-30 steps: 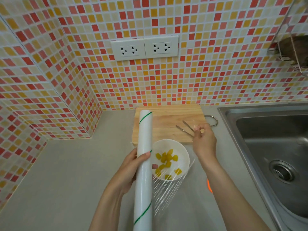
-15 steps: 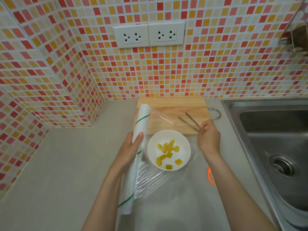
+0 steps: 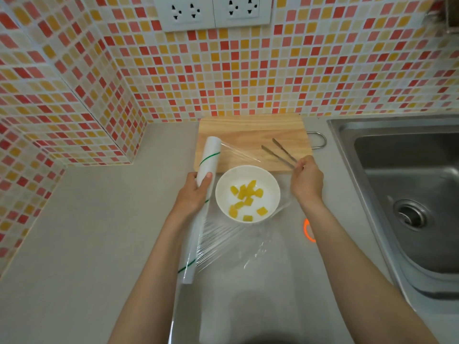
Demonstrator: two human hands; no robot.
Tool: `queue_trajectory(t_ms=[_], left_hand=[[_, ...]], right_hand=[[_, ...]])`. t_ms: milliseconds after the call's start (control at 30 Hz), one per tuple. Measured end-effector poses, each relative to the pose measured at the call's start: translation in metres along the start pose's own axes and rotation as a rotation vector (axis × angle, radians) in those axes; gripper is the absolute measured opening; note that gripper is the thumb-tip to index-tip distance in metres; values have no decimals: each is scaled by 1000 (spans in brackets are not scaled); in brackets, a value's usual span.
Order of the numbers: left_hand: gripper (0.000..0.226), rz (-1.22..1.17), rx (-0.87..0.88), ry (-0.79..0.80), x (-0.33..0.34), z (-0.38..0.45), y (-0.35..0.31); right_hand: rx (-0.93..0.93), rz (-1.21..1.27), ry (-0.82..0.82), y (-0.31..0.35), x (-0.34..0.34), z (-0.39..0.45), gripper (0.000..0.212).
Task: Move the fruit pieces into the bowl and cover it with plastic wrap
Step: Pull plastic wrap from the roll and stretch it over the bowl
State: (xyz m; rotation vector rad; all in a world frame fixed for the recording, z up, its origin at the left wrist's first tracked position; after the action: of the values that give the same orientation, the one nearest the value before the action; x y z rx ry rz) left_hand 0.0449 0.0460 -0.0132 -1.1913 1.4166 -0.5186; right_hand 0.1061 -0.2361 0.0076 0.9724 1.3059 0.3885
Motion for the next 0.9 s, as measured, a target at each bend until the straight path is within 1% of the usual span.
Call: queue_trajectory(t_ms=[67, 233, 333, 400, 500, 567, 667, 733, 800, 900], left_hand=[[42, 48, 13, -13, 2, 2, 2], [48, 134, -11, -25, 10, 8, 6], [48, 181, -21, -47, 15, 9, 10], [47, 232, -21, -79, 18, 8, 11], [48, 330, -32, -138, 22, 6, 11], [49, 373, -37, -162, 24, 4, 10], [49, 398, -41, -173, 25, 4, 8], [49, 409, -45, -173, 25, 4, 7], [50, 409, -43, -167, 26, 3, 6], [50, 385, -49, -155, 26, 3, 6]], right_hand=[[3, -14, 9, -4, 5, 0, 17], [25, -32, 23, -19, 16, 2, 17], [73, -39, 73, -29, 26, 1, 18], [73, -39, 109, -31, 35, -1, 18], [-31, -12, 160, -27, 44, -4, 14], [-117, 34, 226, -22, 48, -9, 14], [-190, 75, 329, -14, 53, -9, 12], [-266, -29, 364, -10, 55, -6, 13], [-332, -167, 337, -9, 56, -4, 14], [-436, -252, 298, -8, 57, -7, 14]])
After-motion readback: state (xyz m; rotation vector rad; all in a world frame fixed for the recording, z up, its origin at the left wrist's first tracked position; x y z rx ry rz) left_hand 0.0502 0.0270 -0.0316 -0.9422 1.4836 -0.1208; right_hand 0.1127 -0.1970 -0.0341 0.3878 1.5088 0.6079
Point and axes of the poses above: each hand's wrist, its own z-axis towards the middle knuckle, its own x-axis out of the palm, y = z × x, the point moved 6 cm from there along z, towards the middle knuckle, and after that the axes turned 1 degree about -y, right-handed, at the moved point
